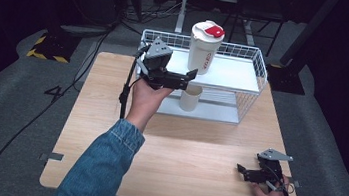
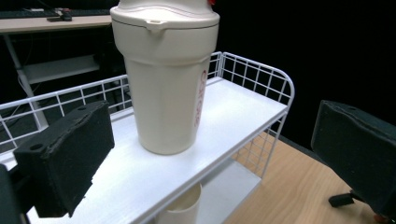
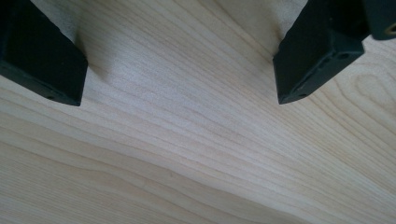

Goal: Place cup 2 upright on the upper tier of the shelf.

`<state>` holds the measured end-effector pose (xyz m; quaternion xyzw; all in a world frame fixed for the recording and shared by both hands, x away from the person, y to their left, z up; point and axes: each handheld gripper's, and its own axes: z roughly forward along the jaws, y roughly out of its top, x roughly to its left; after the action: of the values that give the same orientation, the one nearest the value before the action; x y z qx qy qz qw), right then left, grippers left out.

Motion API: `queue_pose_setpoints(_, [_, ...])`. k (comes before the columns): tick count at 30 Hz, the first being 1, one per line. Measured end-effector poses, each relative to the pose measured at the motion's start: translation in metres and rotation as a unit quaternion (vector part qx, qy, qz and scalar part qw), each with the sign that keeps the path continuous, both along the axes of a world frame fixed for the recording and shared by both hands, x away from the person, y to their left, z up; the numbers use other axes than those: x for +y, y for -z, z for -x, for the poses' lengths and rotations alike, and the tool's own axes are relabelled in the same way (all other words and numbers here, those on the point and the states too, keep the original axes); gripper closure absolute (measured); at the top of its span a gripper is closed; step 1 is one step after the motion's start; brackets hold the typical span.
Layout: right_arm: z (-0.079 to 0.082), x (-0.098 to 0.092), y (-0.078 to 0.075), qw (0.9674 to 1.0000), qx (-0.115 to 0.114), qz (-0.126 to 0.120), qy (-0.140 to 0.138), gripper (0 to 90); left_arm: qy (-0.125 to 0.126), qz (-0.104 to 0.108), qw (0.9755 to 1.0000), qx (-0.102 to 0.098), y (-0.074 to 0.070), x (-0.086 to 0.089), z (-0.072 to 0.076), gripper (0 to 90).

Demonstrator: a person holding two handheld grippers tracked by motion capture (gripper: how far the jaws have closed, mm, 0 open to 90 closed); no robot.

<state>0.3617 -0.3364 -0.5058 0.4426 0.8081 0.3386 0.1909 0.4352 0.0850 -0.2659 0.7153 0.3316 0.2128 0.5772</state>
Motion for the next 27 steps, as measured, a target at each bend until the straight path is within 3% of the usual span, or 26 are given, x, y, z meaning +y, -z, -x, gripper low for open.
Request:
queue_pose_setpoints(12, [0.000, 0.000, 0.000, 1.0000, 0.001, 0.000, -0.002, 3.1, 0.014, -0.002, 0.9999, -0.004, 0.002, 0.029, 0.038, 0.0])
queue_pose_setpoints(24, [0.000, 0.000, 0.000, 1.0000, 0.001, 0.000, -0.002, 3.1, 0.023, -0.010, 0.9997, 0.006, 0.014, 0.057, 0.070, 0.0])
queue_pose_setpoints(27, [0.000, 0.000, 0.000, 1.0000, 0.001, 0.000, -0.002, 3.1, 0.024, -0.014, 0.9994, 0.018, 0.020, 0.065, 0.078, 0.0])
